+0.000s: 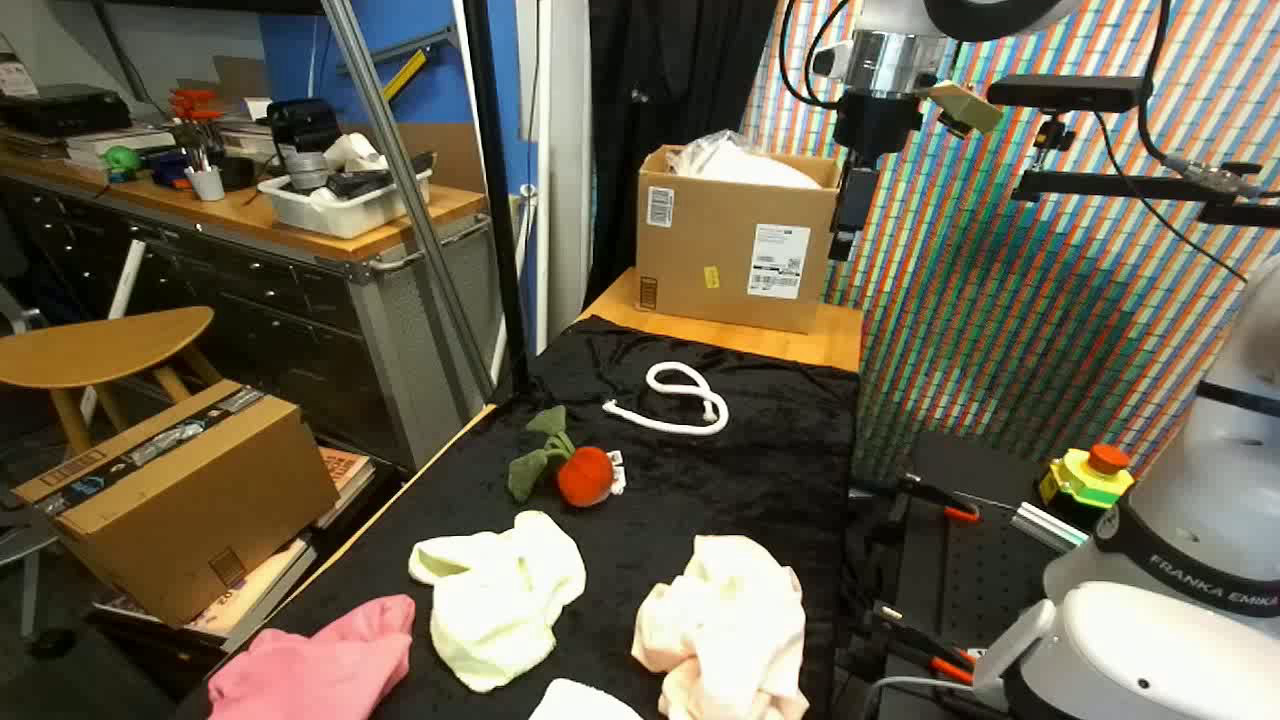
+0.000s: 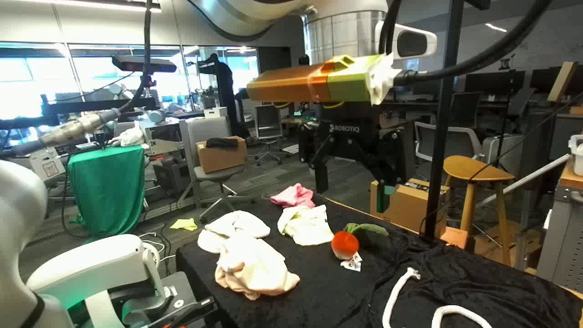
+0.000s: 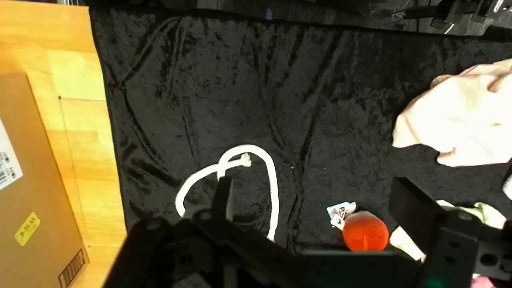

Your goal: Pile the t-shirts, towels and radish on top of the white rope on the right

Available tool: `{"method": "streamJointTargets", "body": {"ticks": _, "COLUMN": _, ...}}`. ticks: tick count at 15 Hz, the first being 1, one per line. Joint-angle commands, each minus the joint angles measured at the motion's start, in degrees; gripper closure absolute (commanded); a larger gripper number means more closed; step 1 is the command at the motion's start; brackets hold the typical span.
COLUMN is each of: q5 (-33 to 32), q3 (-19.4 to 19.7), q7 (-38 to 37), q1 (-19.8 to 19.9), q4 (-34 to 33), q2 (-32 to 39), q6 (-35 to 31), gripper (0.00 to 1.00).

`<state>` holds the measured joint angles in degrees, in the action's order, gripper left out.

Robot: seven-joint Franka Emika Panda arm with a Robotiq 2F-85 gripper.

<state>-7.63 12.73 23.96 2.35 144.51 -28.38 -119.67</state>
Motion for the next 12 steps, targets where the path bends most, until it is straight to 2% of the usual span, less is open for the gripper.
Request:
{"method": "streamJointTargets", "body": {"ticks": 1, "q5": 0.33, "q3": -0.55, "q7": 0.24, "q1": 0.58, "q4": -0.26, "q2": 0.07, "q6": 0.08, "gripper": 0.00}}
{"method": "streamJointTargets", "body": {"ticks": 7, "q5": -0.57, "q3": -3.17, "q7": -0.58, "q1": -0.63, "q4": -1.58, "q2": 1.90, "q6": -0.02, "gripper": 0.00}}
{"method": "streamJointTargets", "body": {"ticks": 12, "q5": 0.56, "q3": -9.70, "q7": -3.75, "q1": -4.81, "q4": -4.01, "q2": 5.73, "q6": -1.06, "gripper": 0.00}}
